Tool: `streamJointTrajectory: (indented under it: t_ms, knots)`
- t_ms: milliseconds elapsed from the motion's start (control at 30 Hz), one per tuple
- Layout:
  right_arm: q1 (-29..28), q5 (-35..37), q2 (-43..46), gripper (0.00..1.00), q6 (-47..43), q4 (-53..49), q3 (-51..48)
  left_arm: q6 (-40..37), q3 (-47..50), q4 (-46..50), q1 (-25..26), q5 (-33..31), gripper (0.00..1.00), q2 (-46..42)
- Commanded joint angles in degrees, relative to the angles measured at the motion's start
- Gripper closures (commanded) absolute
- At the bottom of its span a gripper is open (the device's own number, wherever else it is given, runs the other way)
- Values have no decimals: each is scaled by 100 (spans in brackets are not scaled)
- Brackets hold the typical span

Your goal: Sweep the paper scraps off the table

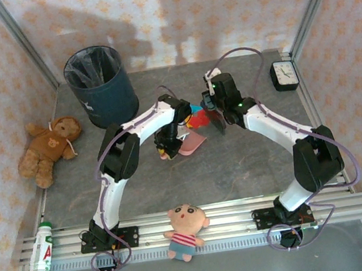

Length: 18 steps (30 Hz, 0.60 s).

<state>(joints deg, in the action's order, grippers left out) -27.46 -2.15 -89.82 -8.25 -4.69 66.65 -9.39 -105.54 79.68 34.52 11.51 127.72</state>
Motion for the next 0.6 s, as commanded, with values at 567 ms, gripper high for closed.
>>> streamJointTrajectory:
  t_ms: [567]
  knots:
    - [-286,-1089,806,100,138,-935,-138,-79,-64,40,-29,-35,100,-22]
